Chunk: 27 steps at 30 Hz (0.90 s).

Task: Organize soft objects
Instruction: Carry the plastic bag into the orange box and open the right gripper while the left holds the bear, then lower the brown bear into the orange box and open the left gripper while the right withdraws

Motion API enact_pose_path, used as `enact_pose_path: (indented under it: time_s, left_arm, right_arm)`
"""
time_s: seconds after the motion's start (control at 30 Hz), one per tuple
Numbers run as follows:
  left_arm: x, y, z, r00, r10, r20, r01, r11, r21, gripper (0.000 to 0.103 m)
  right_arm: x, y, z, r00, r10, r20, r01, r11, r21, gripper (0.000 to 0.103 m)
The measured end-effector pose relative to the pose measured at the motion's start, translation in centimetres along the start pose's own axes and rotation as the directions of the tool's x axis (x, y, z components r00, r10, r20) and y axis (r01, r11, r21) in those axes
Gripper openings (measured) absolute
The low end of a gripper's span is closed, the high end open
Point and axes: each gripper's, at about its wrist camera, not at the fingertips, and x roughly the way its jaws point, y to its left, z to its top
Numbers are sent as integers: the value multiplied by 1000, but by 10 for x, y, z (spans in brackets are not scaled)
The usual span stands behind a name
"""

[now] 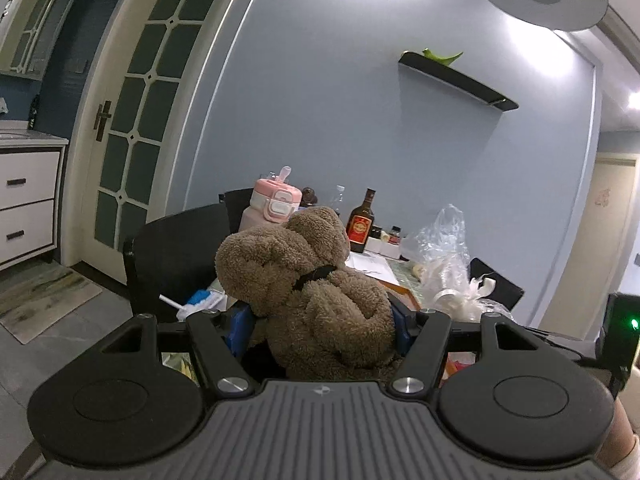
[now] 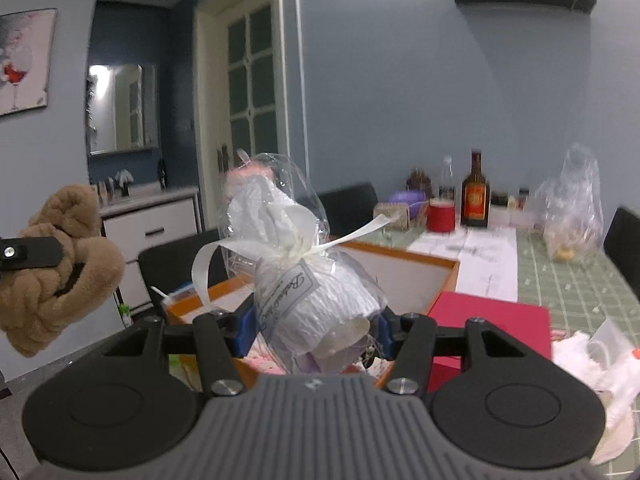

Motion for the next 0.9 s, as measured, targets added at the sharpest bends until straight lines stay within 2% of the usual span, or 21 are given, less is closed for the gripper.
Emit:
enact_pose_path:
  time_s: [0.13, 0.2, 0.33, 0.43, 0.57, 0.63, 0.7, 0.77, 0.9]
  left_arm:
    - [19, 1, 9, 1000, 7, -22, -6, 999, 33, 75]
    - [25, 1, 12, 1000, 21, -19, -20, 999, 51, 75]
    - [36, 1, 14, 998, 45, -34, -43, 997, 68, 75]
    - [38, 3, 13, 997, 62, -50, -58, 995, 80, 75]
    - [37, 11, 9, 993, 89, -81, -83, 993, 82, 75]
    - [35, 17, 8, 991, 102, -91, -95, 992, 77, 75]
    - [34, 21, 9, 988, 119, -94, -113, 991, 73, 75]
    - [32, 24, 9, 987, 129, -91, -123, 990, 71, 75]
    - [34, 21, 11, 986, 140, -93, -130, 986, 102, 75]
  right_arm:
    - [42, -13, 10, 993, 40, -109, -30, 995, 99, 55]
    - [66, -12, 13, 983, 33, -181, -12, 993, 115, 55]
    - [109, -3, 15, 960, 69, -270, -39, 993, 114, 55]
    - [137, 2, 17, 943, 60, -326, -39, 997, 68, 55]
    - [151, 3, 16, 920, 121, -374, -82, 989, 121, 55]
    - [153, 7, 17, 916, 115, -384, -79, 991, 107, 56]
    - [153, 11, 18, 918, 107, -382, -78, 993, 91, 63]
    - [154, 14, 19, 914, 119, -388, -98, 992, 74, 99]
    - [140, 17, 25, 941, 96, -325, -90, 995, 34, 100]
